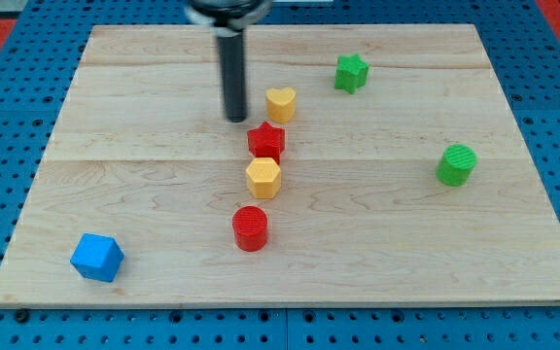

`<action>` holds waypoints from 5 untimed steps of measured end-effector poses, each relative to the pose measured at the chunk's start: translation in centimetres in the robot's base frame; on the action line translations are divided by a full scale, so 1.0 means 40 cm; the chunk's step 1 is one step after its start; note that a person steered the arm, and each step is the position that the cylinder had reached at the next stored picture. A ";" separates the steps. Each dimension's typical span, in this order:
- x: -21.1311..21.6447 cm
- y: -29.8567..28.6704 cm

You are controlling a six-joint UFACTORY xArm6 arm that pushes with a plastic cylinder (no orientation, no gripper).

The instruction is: Move the green star to the top of the blue cube

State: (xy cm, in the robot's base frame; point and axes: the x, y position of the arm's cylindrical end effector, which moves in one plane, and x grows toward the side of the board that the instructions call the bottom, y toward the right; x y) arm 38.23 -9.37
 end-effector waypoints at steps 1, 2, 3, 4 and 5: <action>0.175 -0.182; 0.266 -0.123; 0.031 -0.066; -0.245 0.054; -0.384 0.323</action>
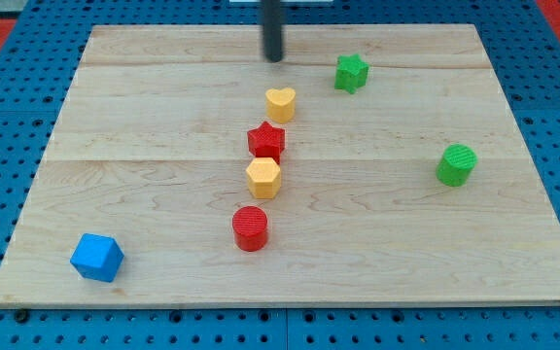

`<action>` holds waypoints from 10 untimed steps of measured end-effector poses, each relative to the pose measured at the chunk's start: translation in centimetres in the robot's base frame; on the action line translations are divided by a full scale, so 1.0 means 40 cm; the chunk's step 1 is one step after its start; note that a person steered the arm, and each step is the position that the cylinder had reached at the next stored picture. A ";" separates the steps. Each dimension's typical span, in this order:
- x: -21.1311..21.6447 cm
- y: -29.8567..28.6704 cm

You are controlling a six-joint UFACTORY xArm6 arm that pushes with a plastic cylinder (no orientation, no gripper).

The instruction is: Move the green star to the top of the blue cube

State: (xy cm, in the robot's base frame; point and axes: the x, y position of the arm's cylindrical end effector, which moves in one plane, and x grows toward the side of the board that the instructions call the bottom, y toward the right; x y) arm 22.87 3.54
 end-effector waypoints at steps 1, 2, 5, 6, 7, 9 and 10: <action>-0.090 0.155; 0.022 0.350; 0.133 -0.065; 0.132 -0.042; 0.213 0.118; 0.170 -0.056; 0.111 -0.234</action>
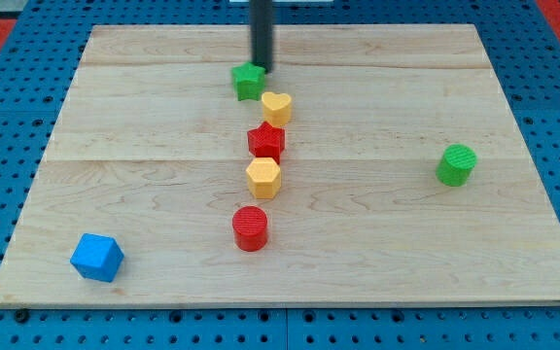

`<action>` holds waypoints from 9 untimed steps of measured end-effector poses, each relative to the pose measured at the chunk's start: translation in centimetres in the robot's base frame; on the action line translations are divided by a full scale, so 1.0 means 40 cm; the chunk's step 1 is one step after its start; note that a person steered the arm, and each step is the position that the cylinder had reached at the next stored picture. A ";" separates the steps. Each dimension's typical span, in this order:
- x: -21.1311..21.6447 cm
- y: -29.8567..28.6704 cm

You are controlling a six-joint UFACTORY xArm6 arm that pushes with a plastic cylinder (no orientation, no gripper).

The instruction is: Move the green star to the top of the blue cube

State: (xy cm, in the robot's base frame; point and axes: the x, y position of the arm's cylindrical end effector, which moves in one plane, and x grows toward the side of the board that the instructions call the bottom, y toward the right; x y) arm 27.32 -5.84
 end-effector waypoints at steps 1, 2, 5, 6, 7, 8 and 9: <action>0.008 -0.077; -0.028 0.068; 0.175 -0.343; 0.094 -0.286; 0.093 -0.505; 0.275 -0.475; 0.327 -0.472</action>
State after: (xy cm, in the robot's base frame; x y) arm 40.41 -24.70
